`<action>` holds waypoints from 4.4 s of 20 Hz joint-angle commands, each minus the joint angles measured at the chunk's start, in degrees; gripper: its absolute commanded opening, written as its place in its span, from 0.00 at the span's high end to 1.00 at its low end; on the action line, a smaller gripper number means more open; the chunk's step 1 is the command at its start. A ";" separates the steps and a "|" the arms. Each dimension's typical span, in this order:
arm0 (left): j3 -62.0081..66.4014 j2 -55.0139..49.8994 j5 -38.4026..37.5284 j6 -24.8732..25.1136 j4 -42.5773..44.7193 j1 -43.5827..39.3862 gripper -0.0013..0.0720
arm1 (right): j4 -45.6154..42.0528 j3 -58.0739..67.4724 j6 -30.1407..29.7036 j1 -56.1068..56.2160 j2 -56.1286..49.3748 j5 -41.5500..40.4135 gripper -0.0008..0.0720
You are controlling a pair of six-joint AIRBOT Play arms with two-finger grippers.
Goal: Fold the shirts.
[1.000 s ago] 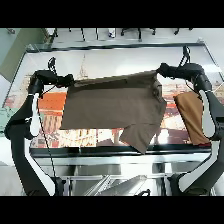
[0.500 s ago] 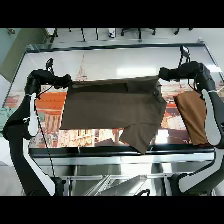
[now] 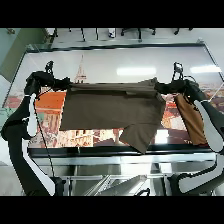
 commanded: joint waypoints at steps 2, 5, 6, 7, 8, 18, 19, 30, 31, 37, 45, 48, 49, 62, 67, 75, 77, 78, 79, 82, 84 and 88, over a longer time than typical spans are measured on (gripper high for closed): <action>-0.07 -0.04 -0.17 0.00 4.72 -0.96 0.96 | 3.04 -1.49 0.48 1.88 -2.03 3.93 0.97; -0.07 -0.04 -0.26 0.00 4.70 -1.01 0.96 | 3.45 -1.49 0.50 2.40 -2.93 4.76 0.97; -0.07 -0.04 -0.33 0.00 4.63 -1.03 0.96 | 3.45 -1.49 0.50 2.38 -2.93 4.76 0.97; -0.07 -0.04 -0.31 0.00 4.63 -1.01 0.96 | 3.45 -1.49 0.50 2.38 -2.89 4.74 0.96; -0.07 -0.04 -0.24 0.00 4.63 -1.01 0.96 | 3.45 -1.44 0.50 2.34 -2.86 4.72 0.96; 4.57 0.04 8.87 0.00 4.68 -0.28 0.23 | 7.69 -1.25 0.48 2.08 -1.29 2.62 0.51; 6.49 0.22 11.87 -0.02 4.72 -0.07 0.23 | 7.67 -1.25 0.48 1.66 -0.11 1.03 0.51; -25.57 23.41 26.82 -4.07 10.21 11.15 0.23 | 4.85 -21.55 -2.25 -9.88 31.74 -25.97 0.52; -31.69 25.66 25.75 -3.06 10.12 11.45 0.23 | 5.22 -27.08 -1.77 -10.80 35.01 -26.01 0.51; -50.66 30.25 13.81 3.63 2.03 11.63 0.23 | 19.61 -46.12 -6.71 -15.41 40.11 -27.87 0.51; -48.46 24.65 12.61 5.97 -3.48 11.50 0.44 | 24.44 -48.13 -9.75 -9.62 29.49 -23.04 0.51; -46.21 24.68 12.52 5.99 -3.52 11.47 0.83 | 27.10 -48.06 -11.56 -5.77 23.89 -20.63 0.51; -45.51 24.68 12.59 5.99 -3.58 11.41 0.96 | 28.24 -48.04 -12.52 -4.42 22.49 -19.69 0.51; -46.86 30.10 19.17 0.39 9.84 10.47 0.96 | 8.41 -40.81 -0.50 -1.42 31.87 -25.97 0.96; -57.57 37.59 18.69 0.13 14.95 14.67 0.96 | -9.22 -41.44 9.92 -1.60 45.38 -36.39 0.96; -46.64 37.53 17.09 0.11 11.02 9.42 0.96 | 8.96 -34.21 -4.83 -1.53 40.44 -12.74 0.96; -38.69 33.83 16.61 -1.11 11.13 6.43 0.96 | 12.50 -27.32 -7.93 -1.40 33.22 -9.07 0.96; -34.53 31.47 16.48 -1.95 11.08 5.27 0.96 | 12.63 -23.50 -8.00 -1.40 29.59 -8.72 0.96; -30.16 28.79 16.35 -2.38 11.10 4.26 0.96 | 12.66 -19.32 -7.98 -1.40 25.55 -8.79 0.96; -19.58 20.61 16.00 -3.76 11.10 2.03 0.96 | 12.66 -10.05 -7.98 -1.03 15.52 -8.72 0.96; -14.58 15.19 15.98 -3.96 11.10 1.16 0.96 | 12.68 -5.95 -7.98 -0.59 9.94 -8.63 0.96; -5.64 5.86 16.31 -4.22 10.19 0.20 0.96 | 13.55 -2.29 -8.00 0.24 2.84 -4.50 0.96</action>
